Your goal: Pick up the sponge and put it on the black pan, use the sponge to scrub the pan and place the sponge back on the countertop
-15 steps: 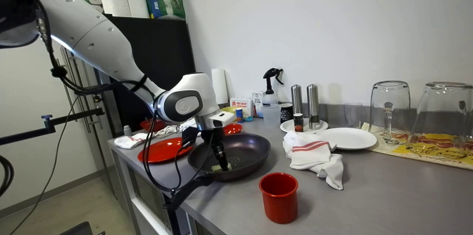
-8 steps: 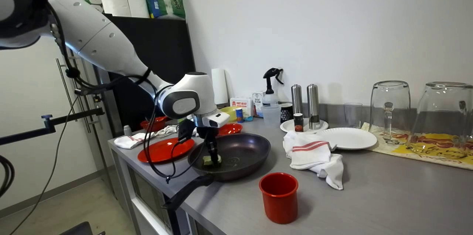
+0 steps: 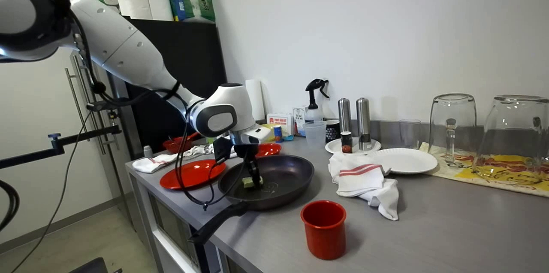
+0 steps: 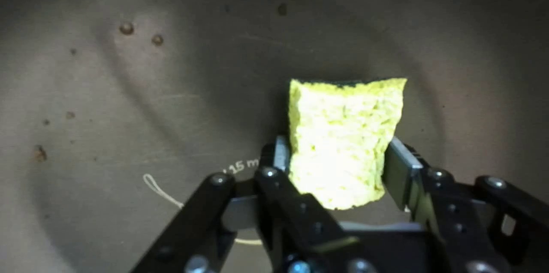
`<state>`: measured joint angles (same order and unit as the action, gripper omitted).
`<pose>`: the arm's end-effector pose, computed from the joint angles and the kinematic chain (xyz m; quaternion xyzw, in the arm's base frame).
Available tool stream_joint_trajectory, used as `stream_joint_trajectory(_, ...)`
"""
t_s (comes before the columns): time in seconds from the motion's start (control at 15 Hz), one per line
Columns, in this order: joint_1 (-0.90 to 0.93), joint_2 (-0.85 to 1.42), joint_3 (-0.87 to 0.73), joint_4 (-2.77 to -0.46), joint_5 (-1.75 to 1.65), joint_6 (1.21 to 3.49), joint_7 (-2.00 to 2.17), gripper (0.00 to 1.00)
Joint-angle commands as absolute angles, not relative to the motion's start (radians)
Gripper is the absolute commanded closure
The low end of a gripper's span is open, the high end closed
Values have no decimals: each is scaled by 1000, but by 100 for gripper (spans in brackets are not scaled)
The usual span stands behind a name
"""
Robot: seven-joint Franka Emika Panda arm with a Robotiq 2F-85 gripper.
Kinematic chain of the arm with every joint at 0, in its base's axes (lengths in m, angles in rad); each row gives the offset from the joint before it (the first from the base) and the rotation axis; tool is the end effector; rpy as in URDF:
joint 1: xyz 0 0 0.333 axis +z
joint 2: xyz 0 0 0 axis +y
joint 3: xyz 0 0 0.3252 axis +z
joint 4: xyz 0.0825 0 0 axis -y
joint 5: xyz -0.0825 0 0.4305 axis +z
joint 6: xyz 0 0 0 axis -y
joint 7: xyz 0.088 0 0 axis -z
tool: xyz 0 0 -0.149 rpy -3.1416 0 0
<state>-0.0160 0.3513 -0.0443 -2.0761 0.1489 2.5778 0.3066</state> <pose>0.6420 -0.0382 0.2048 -0.9676 0.2383 -0.0704 0.0459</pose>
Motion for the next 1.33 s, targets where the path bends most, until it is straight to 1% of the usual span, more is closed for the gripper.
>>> stream_joint_trajectory(0.0, 20, 447, -64, -1975, 81, 2595, 319, 72)
stream_joint_trajectory(0.33, 67, 517, -70, -1873, 4, 2591, 329, 72)
stream_joint_trajectory(0.73, 128, 623, -148, -1740, -119, 2605, 384, 72)
stream_joint_trajectory(1.27, 128, 688, -195, -1631, -126, 2586, 421, 72)
